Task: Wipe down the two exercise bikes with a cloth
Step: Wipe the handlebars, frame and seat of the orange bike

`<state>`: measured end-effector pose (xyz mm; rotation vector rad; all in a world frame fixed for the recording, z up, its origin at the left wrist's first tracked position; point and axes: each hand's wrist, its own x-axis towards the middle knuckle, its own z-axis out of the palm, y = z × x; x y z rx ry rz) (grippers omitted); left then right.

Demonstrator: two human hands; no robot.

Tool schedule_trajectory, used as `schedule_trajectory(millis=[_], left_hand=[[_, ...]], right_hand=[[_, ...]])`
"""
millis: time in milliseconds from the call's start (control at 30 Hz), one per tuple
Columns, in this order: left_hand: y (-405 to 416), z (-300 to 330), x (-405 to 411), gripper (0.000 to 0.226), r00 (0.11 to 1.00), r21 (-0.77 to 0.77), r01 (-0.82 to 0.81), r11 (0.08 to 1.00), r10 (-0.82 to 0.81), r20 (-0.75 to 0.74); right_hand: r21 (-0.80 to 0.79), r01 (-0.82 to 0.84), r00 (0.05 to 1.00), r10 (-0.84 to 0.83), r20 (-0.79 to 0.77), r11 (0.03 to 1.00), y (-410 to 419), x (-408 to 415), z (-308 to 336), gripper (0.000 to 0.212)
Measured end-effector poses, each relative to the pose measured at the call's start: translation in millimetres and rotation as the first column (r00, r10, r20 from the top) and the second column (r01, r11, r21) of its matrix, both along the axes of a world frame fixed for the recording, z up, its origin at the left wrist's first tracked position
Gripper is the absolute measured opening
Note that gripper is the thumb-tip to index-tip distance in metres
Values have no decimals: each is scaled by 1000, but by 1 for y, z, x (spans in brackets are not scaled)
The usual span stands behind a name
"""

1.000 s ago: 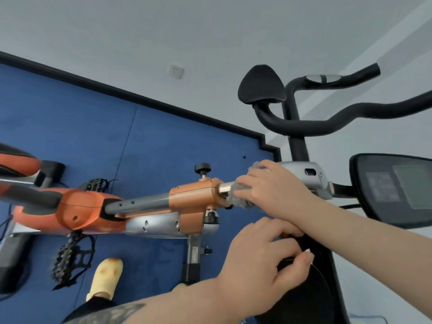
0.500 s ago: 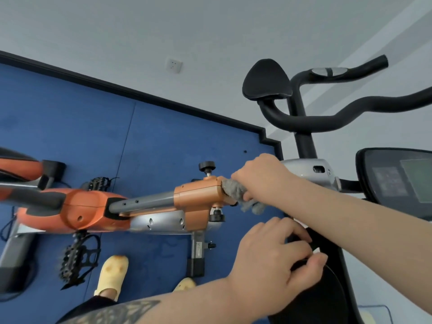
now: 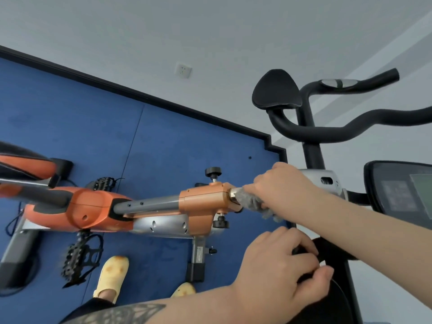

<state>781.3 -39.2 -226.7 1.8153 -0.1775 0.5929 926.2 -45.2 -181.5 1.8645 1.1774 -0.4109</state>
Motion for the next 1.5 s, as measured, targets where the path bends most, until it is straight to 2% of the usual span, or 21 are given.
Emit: schedule_trajectory(millis=[67,133,233,400,500,600,700,800,833,900,967,1067,1167,1200,1233,1300,1333,1367,1433,1467,1500], left_hand=[[0,-1,1,33,1000,-17,3,1000,-3,-4],[0,-1,-1,34,1000,-6,7,1000,-7,-6],[1,1,0,34,1000,30,3,1000,-3,4],[4,1,-1,34,1000,55,20,998,-20,-11],[4,2,-2,33,998,40,57,998,-55,-42],[4,2,-1,35,995,46,70,996,-66,-75],[4,3,-1,37,993,34,82,996,-78,-86],[4,1,-2,41,988,39,115,993,-110,-113],[3,1,-2,41,987,39,113,993,-108,-115],[3,2,-2,39,988,28,102,994,-98,-116],[3,3,0,39,988,27,100,995,-96,-119],[3,0,-1,40,988,42,106,993,-101,-115],[3,1,-2,40,986,31,109,994,-104,-127],[3,1,-2,40,987,29,107,994,-103,-126],[3,1,-1,40,987,29,106,994,-102,-123],[3,0,-1,41,985,33,114,993,-109,-133],[4,0,-1,41,983,34,122,992,-116,-143],[4,1,-2,41,980,36,129,991,-122,-154],[4,1,-2,41,975,42,146,988,-137,-174],[5,1,-2,42,975,42,152,988,-143,-170],[5,1,-1,43,978,40,149,988,-141,-156]], right_hand=[[-15,8,1000,-8,-23,1000,7,-4,-7,27],[19,52,997,-51,-55,998,16,-4,-15,25],[63,-2,998,6,-61,998,10,-1,-4,20],[358,-15,999,32,-41,934,-43,-1,46,23],[624,244,963,-262,-64,742,-89,-2,71,43],[752,409,872,-463,-156,517,-111,-23,58,57],[754,481,841,-477,-254,448,-118,-21,49,51],[769,601,679,-647,-348,217,-122,-12,52,35],[777,592,685,-642,-345,215,-122,-15,48,35],[753,586,748,-558,-360,300,-114,-28,42,44],[713,618,744,-539,-394,332,-110,-28,44,52],[718,684,561,-723,-403,131,-106,-13,52,42],[752,565,705,-672,-227,340,-95,-28,37,39],[732,567,742,-620,-255,378,-96,-33,34,45],[715,615,720,-605,-339,332,-100,-34,39,49],[687,719,567,-661,-491,107,-110,-19,52,46],[671,740,492,-720,-490,49,-113,-13,55,43],[667,739,460,-793,-400,93,-111,-14,54,41],[681,683,515,-835,-194,264,-98,-24,43,43],[684,655,563,-811,-158,321,-91,-33,39,51],[686,653,580,-794,-182,320,-88,-39,35,56]])
